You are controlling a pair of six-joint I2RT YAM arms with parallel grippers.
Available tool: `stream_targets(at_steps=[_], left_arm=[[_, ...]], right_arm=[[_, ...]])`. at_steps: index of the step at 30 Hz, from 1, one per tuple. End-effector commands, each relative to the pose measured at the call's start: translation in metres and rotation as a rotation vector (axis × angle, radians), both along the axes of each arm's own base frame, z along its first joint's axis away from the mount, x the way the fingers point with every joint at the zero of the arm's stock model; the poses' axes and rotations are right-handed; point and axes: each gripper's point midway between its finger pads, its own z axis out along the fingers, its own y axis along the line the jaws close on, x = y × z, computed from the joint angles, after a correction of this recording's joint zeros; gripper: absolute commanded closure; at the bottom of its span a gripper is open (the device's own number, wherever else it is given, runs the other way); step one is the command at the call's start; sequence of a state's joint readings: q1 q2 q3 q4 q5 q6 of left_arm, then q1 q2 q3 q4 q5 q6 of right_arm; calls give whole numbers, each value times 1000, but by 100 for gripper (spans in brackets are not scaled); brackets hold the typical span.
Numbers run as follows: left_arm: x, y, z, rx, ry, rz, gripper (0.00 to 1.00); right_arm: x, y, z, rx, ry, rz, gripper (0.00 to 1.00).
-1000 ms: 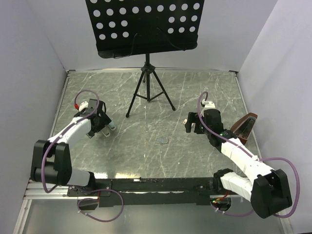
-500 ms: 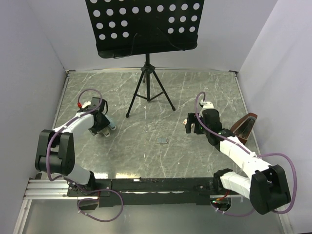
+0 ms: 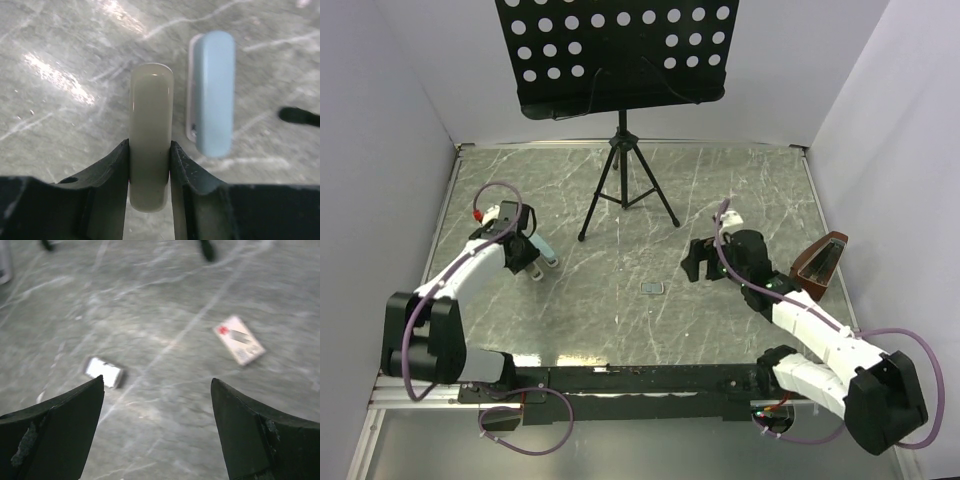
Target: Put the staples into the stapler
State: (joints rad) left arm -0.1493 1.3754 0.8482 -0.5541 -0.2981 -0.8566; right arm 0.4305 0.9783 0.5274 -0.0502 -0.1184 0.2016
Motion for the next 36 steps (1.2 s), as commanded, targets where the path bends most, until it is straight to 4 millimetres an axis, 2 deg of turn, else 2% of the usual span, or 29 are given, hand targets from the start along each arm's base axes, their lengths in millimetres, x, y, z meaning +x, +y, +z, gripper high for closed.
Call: stream_targets(at_steps=[1,3,4,5,7,9,10,11,15,19,22,26,29,36], left_arm=[[0,-21,30,-107,-94,-43,98],[2,-41,45,-176,-146,-76,99],[4,-49,53,-197,-167,-87,99],[3,-62,61,-221,-188,-118,99],[6,-82,77,-277,-222,-131,99],[5,-108,89,-332,-252,-166,99],[6,-117,97,-357,-269,-178,99],[4,-131,101,-382,-279,-203,99],[6,-161,121,-492,-323,-217,99],[3,-179,131,-553,-347,-227,99],[-1,-190,136,-587,-357,-238,99],[-9,-202,140,-617,-362,-259,99],[-14,-205,142,-627,-366,-265,99],[-20,-207,148,-643,-381,-279,99]], right_arm=[[-10,47,30,92,-116,183,7],[-15,62,32,140,-110,221,7],[-19,78,45,218,-122,256,7],[-22,88,43,247,-104,278,7],[-23,107,59,341,-119,300,7],[-28,127,61,382,-110,328,8],[-28,137,73,426,-138,337,9],[-32,149,70,428,-130,347,9],[-36,177,69,439,-145,358,12],[-36,195,60,434,-135,339,13],[-32,206,61,442,-136,333,16],[-24,215,57,438,-133,310,19],[-19,220,55,435,-126,302,23],[-14,219,52,418,-131,278,40]])
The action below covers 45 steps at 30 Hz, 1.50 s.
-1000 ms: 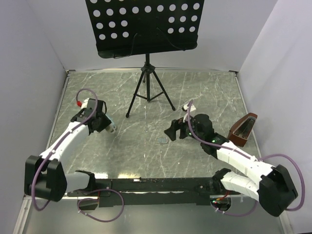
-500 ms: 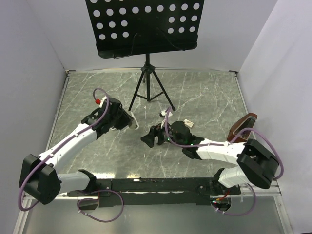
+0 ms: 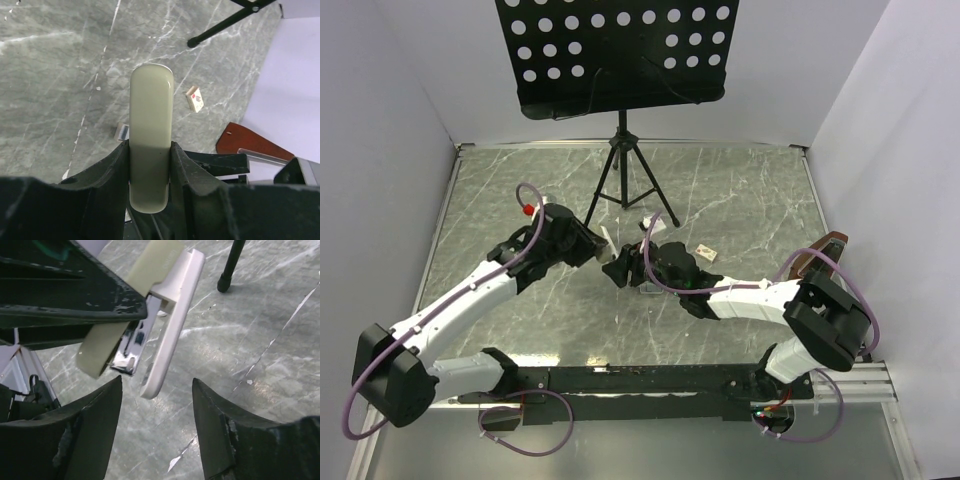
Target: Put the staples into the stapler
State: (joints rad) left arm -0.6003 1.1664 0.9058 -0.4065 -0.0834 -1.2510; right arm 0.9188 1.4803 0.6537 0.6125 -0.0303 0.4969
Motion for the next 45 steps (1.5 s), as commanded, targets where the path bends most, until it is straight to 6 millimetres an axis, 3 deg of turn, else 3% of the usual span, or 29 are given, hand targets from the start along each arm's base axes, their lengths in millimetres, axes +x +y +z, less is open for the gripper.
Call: stream_targets(at_steps=[1,13,16,17,20,24,27,28,31,34,36,37,40,45], left_arm=[[1,-9,32,-91,-76,-5,99],[-13,-13,21,-59,-57,-40,99],[-15,-10,20,-50,-63,-36,99],[-15,-9,19,-41,-64,-36,99],[-15,-4,19,-23,-78,-30,98],[-15,-3,19,-7,-101,-45,94],[-13,-2,20,34,-128,-69,72],[-13,0,21,65,-148,-85,53],[-6,12,32,164,-236,-103,20],[-2,22,55,277,-403,-169,4],[-3,22,64,326,-508,-240,1],[-3,21,81,377,-633,-298,1],[-19,10,90,458,-816,-503,1],[-49,-9,84,511,-961,-711,1]], right_arm=[[10,10,29,69,-55,-23,42],[11,6,36,88,-68,-42,66],[11,5,35,85,-53,-53,77],[12,4,36,90,-42,-60,88],[9,1,36,94,-29,-61,100],[6,-4,38,101,-10,-63,100],[7,-9,39,103,17,-70,100],[7,-10,37,99,26,-74,100],[2,-15,33,87,63,-47,100],[-1,-21,29,78,96,-23,100],[-4,-26,27,70,117,-1,100],[-7,-27,25,65,127,12,100],[-12,-34,21,56,178,52,100],[-22,-47,23,47,213,103,100]])
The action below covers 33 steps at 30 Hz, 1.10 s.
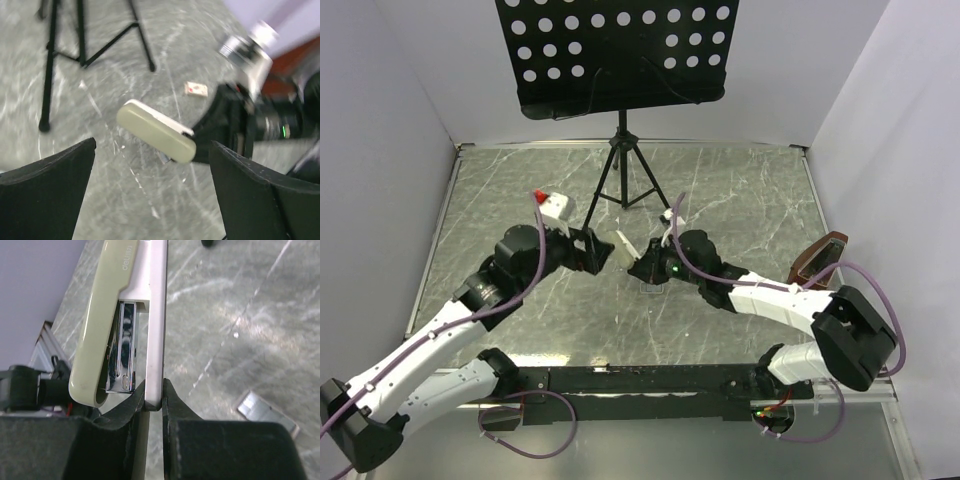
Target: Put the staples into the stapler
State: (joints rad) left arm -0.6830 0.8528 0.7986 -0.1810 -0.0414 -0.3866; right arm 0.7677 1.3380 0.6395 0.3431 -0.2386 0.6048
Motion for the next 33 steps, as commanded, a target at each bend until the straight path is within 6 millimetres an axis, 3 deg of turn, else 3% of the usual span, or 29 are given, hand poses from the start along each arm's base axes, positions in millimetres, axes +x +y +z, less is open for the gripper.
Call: stream_targets(at_steps=[1,6,9,24,33], left_arm=[[-23,-22,0,185,-248,-258,1],[-61,-40,-13,371,-425,-560,1],[-71,-49,-16,470,-553,-684,1],[-67,-80,-43,733,-657,-812,3],[-66,-93,-54,799,-655,-860,26]], right_arm=[[-19,-6,22,35,6,102,100],[-32,-12,28,25,10,162,100],[-39,-11,30,25,15,201,100],[-49,-10,38,31,13,264,100],[-53,-7,43,45,19,291,100]])
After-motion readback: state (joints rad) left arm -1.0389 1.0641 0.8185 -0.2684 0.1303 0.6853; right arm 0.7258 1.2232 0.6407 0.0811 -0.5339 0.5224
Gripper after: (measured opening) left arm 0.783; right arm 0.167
